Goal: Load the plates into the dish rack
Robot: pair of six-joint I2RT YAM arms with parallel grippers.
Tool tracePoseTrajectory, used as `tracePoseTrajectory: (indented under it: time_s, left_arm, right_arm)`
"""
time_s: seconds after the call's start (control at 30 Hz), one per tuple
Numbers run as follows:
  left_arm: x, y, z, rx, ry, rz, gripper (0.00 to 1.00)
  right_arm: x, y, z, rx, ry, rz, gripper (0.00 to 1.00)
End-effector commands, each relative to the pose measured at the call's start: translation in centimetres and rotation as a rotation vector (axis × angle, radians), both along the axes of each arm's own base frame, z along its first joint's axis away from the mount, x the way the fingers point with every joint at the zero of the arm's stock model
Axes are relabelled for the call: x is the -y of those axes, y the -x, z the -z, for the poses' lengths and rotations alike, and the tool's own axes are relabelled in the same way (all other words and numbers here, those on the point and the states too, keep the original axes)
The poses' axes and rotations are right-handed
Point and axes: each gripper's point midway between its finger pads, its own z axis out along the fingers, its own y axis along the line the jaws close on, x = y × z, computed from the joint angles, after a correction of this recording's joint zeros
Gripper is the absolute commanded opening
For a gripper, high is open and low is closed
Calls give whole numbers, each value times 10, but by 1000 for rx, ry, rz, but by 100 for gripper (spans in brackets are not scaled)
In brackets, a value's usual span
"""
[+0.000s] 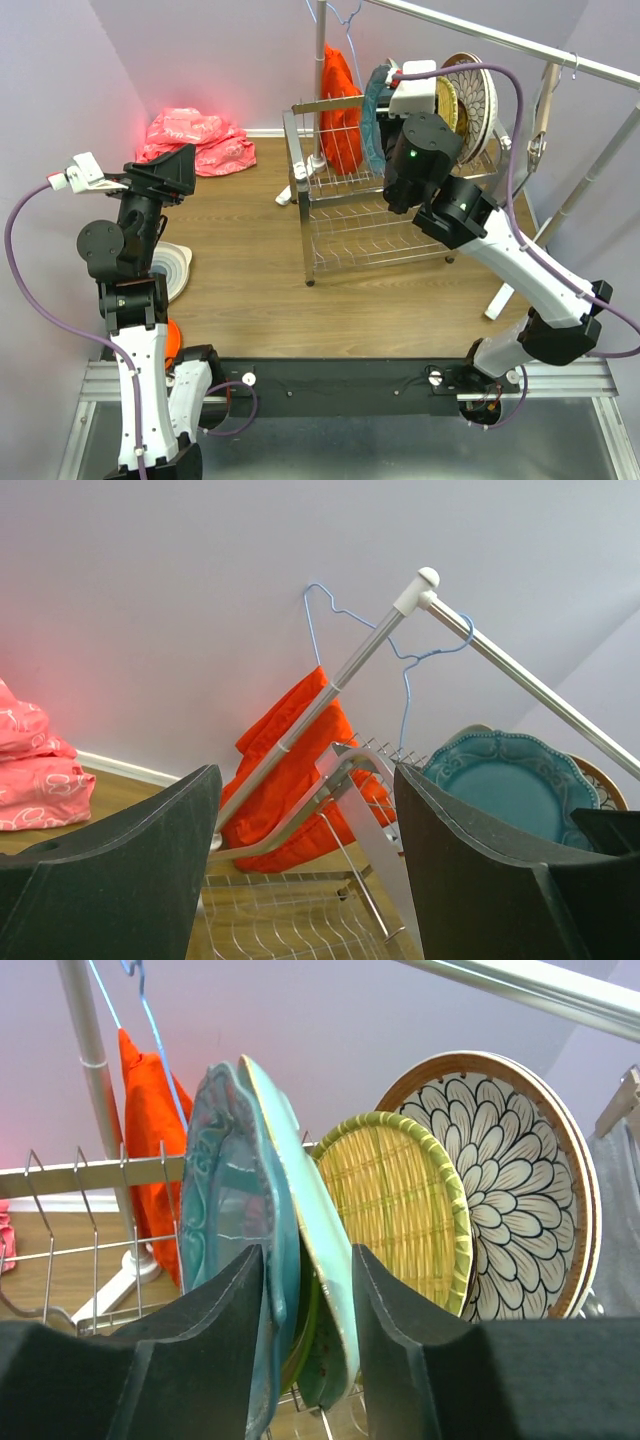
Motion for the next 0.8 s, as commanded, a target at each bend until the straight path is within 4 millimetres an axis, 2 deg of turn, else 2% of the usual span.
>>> tracePoseTrajectory:
  time_s: [0.0, 0.13, 0.3, 0.63, 0.77]
  left_arm:
    - [2, 1, 3, -1, -9, 17, 78]
    - [2, 0, 1, 2, -10, 17, 78]
    - [3, 0, 2, 2, -11, 20, 78]
    - [2, 0, 5, -8, -20, 15, 78]
    - [1, -3, 10, -27, -29, 10, 78]
  right_arm:
    - [1, 4, -17, 39, -39, -39, 50]
    - [-9, 6, -26, 55, -7, -112, 54]
    - [-21, 12, -48, 98, 30, -211, 56]
    - [-21, 18, -76, 172, 96, -264, 64]
    - [-29, 22, -89, 220, 185, -337, 65]
